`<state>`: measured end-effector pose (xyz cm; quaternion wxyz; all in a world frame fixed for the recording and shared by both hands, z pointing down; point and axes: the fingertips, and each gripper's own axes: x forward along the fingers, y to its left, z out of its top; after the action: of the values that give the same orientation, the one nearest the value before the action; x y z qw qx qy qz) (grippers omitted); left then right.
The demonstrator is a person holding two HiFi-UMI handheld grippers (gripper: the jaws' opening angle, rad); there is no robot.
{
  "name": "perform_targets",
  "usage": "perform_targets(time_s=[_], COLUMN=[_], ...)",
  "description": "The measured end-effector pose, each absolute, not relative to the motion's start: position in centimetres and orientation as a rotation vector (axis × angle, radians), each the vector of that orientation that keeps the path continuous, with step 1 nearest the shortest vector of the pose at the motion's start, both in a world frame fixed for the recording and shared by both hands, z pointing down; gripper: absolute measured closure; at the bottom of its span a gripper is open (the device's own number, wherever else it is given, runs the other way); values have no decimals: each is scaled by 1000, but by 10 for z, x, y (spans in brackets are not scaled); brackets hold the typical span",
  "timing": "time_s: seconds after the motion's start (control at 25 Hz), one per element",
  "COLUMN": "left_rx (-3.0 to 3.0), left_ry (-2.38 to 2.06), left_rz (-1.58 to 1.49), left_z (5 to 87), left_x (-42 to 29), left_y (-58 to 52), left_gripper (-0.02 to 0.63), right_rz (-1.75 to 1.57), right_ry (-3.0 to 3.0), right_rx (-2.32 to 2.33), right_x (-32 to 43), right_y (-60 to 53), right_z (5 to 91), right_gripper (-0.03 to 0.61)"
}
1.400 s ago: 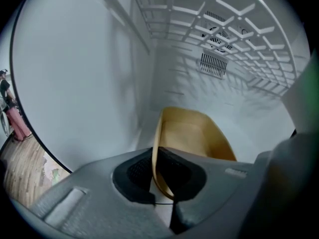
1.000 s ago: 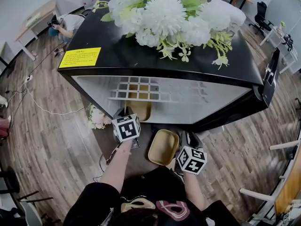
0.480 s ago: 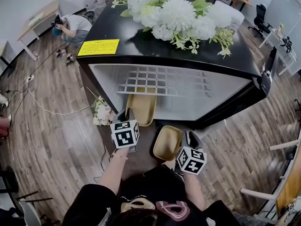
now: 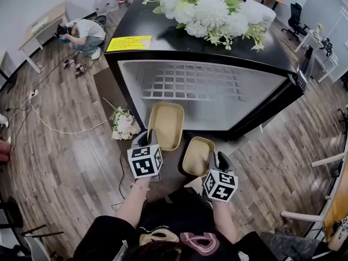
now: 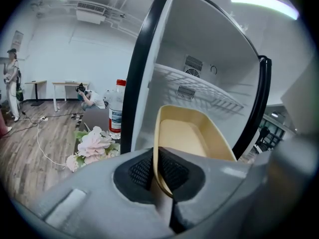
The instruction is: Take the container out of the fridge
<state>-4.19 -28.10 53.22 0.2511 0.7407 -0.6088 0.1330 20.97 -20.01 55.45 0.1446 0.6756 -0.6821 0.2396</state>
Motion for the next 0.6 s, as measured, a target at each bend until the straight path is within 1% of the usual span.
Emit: perform_targets(time_s=[0.32,0.6], left_rx=[2034,2024], left_ry=[-1605,-1604], left_rz=[397,436], left_z=[541,552], left_x=[-49,-69], left_y=[-247,-222], left_gripper=[600,600], right_rz=[708,710], right_ry=[-1938,-1918], right_rx=[1997,2018], right_x=[200,191], right_y=[-168,-148], right_z=[553,553], right_gripper=[474,482])
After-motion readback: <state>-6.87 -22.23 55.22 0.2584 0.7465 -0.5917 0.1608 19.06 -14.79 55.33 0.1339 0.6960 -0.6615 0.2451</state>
